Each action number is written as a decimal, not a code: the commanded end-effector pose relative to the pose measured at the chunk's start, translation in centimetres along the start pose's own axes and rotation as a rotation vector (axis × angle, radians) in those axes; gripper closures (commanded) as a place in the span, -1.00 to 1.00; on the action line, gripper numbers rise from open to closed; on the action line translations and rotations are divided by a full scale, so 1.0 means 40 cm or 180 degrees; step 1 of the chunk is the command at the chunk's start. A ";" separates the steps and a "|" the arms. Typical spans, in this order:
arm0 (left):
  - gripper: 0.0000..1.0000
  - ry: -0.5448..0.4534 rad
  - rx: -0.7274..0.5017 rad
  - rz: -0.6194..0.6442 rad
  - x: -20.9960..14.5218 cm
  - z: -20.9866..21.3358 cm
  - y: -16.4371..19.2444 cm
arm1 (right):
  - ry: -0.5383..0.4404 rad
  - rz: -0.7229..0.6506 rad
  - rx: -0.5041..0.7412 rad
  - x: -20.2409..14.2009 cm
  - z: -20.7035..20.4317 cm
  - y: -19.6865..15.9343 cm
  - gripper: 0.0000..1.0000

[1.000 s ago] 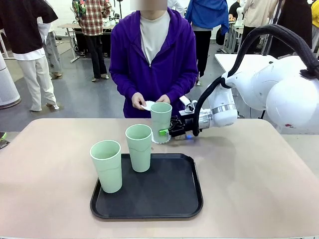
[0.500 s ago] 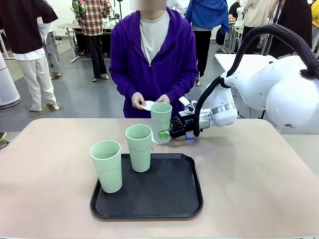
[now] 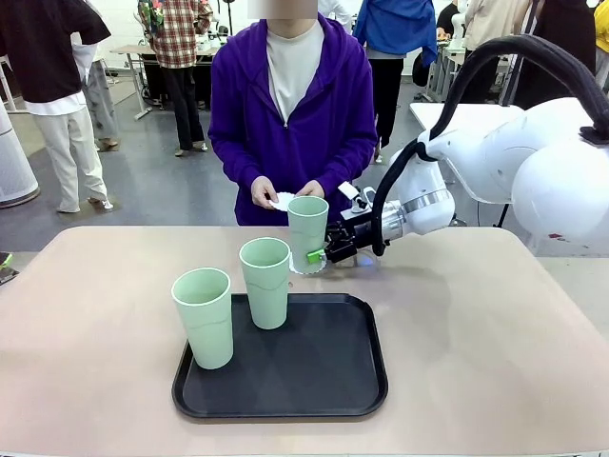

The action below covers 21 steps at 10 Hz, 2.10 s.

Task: Place coasters on the table and set cups on them.
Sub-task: Pick up one Reusable plastic cup and place it on a coaster set by the human.

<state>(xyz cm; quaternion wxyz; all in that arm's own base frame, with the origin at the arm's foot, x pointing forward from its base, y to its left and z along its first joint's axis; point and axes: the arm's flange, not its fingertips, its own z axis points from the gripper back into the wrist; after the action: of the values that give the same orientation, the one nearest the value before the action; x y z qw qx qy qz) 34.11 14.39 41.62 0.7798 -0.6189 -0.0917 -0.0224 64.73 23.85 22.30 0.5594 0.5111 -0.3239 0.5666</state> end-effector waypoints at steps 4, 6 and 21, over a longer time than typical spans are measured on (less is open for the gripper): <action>-1.00 -0.0012 -0.0040 -0.0042 -0.001 0.004 -0.004 | 0.0277 -0.0184 -0.0257 0.018 0.073 0.073 -1.00; -1.00 -0.0012 -0.0040 -0.0042 -0.001 0.004 -0.004 | 0.0423 -0.0286 -0.0390 0.041 0.103 0.125 -1.00; -1.00 -0.0012 -0.0040 -0.0042 -0.001 0.004 -0.004 | 0.2837 -0.2264 -0.2470 0.550 0.008 0.419 -1.00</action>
<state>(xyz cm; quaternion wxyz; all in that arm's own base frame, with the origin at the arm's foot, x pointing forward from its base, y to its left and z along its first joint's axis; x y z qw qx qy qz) 34.13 14.36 41.60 0.7799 -0.6188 -0.0912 -0.0225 50.38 27.06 47.34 0.9287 0.0800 -0.0680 0.3556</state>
